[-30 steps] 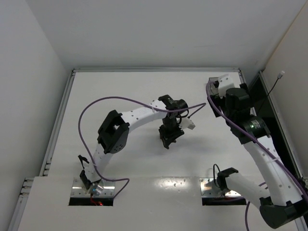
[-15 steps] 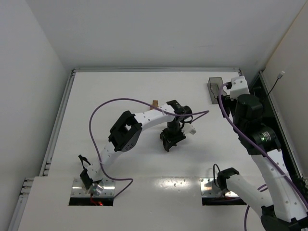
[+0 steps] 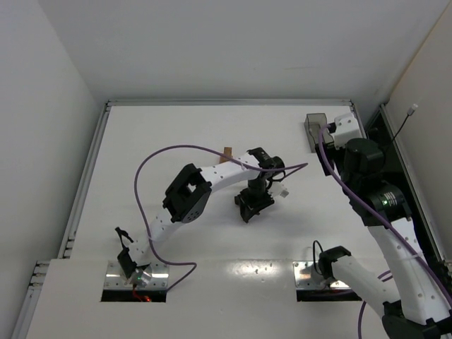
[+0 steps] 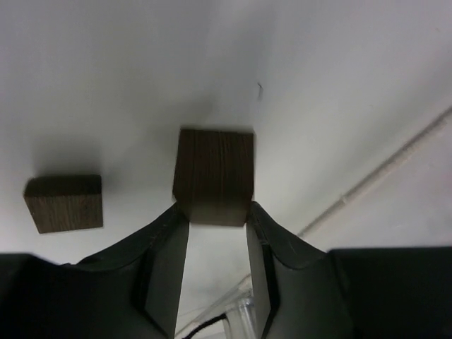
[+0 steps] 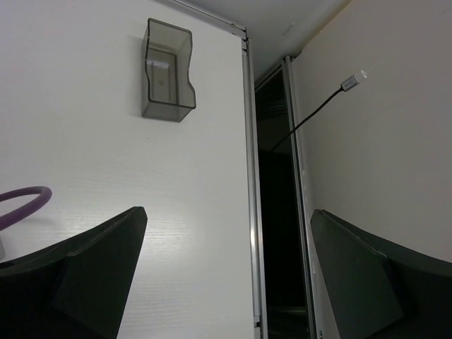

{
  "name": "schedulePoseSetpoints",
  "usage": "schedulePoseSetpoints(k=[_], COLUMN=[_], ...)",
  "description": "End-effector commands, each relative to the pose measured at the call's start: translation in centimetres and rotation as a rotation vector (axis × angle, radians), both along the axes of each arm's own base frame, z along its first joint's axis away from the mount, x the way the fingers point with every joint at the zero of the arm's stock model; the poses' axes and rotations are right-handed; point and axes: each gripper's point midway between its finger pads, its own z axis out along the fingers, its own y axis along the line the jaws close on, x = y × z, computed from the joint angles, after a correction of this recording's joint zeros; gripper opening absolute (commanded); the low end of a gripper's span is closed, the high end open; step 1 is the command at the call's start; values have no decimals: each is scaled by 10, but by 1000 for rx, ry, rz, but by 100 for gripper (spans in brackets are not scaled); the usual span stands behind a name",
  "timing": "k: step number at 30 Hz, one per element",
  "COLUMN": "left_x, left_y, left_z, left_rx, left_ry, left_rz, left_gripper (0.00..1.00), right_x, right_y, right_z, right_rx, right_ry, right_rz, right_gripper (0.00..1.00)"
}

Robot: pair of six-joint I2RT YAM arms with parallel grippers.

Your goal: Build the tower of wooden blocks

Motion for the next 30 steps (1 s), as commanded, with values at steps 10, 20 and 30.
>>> schedulePoseSetpoints(k=[10, 20, 30], left_x=[22, 34, 84], left_y=[-14, -33, -37], left_z=[-38, -2, 98], left_rx=[16, -164, -419], left_ry=[-113, -143, -404], left_rz=[8, 78, 246], left_gripper=[50, 72, 87], right_x=[2, -1, -3], right_y=[4, 9, -1], right_z=[5, 2, 15], right_rx=[32, 45, 37], right_ry=[-23, -19, -90], right_rz=[16, 50, -1], right_gripper=[100, 100, 100])
